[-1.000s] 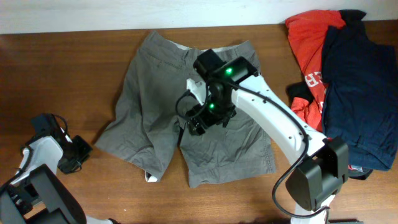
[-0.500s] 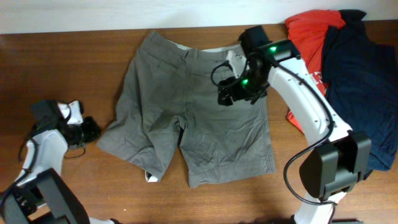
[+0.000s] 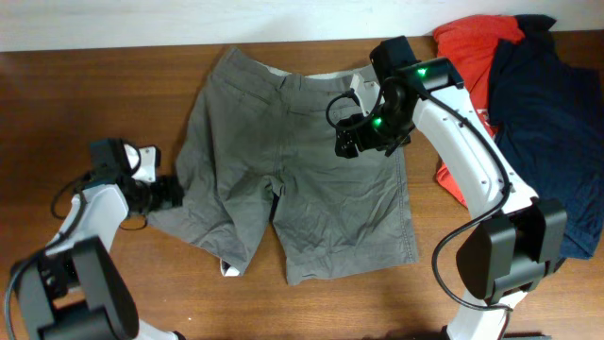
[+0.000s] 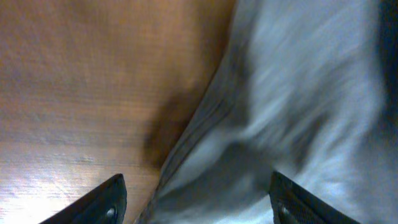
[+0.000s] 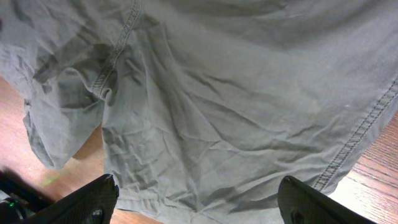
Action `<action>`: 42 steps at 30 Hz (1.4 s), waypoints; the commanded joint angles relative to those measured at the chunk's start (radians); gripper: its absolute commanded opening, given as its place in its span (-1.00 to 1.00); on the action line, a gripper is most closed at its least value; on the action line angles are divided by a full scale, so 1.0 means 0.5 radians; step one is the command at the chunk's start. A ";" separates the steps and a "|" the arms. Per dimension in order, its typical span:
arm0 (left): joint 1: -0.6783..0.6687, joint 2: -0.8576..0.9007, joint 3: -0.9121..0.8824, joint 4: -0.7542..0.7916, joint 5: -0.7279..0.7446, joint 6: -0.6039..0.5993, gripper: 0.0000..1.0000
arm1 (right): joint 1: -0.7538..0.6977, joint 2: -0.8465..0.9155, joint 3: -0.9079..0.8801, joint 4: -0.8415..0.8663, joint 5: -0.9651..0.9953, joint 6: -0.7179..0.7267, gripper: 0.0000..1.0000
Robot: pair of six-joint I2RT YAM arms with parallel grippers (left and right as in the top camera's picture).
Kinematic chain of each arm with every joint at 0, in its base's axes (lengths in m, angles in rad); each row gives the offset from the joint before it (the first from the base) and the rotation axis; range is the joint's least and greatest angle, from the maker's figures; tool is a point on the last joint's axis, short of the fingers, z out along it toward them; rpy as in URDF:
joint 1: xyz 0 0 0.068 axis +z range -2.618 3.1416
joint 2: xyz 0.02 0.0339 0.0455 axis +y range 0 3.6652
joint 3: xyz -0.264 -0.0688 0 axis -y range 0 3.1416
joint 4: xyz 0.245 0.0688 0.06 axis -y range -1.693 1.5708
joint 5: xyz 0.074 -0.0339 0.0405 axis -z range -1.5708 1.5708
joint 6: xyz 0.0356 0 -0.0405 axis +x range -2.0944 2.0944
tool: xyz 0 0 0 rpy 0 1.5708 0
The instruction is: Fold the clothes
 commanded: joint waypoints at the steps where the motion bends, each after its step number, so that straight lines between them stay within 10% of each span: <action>1: 0.013 0.104 0.027 -0.069 -0.175 0.040 0.43 | -0.011 0.002 -0.007 0.015 0.011 -0.034 0.74; 6: 0.013 0.105 0.027 -0.121 -0.188 0.039 0.11 | -0.011 0.002 -0.007 0.034 0.010 -0.042 0.74; 9: 0.014 0.105 0.027 -0.162 -0.192 0.006 -0.98 | -0.011 0.002 -0.007 0.041 0.010 -0.041 0.74; 24: 0.478 0.093 0.031 -0.291 -0.084 -0.645 -0.99 | -0.010 0.002 -0.007 0.043 0.009 -0.040 0.74; 27: 0.488 0.093 0.031 -0.240 0.054 -0.645 -0.85 | -0.011 0.002 -0.007 0.046 0.010 -0.040 0.74; 31: 0.463 0.093 0.031 -0.209 0.100 -0.644 0.29 | -0.011 0.011 -0.007 0.114 0.098 -0.040 0.74; 37: 0.435 0.074 0.118 -0.236 0.101 -0.597 0.46 | -0.049 0.152 -0.007 0.220 0.197 -0.024 0.68; 39: 0.435 0.041 0.169 -0.265 0.101 -0.591 0.47 | -0.066 0.212 -0.007 0.231 0.198 -0.019 0.37; 42: 0.414 -0.039 0.242 -0.307 0.105 -0.561 0.47 | -0.076 0.288 -0.007 0.179 0.193 0.037 -0.92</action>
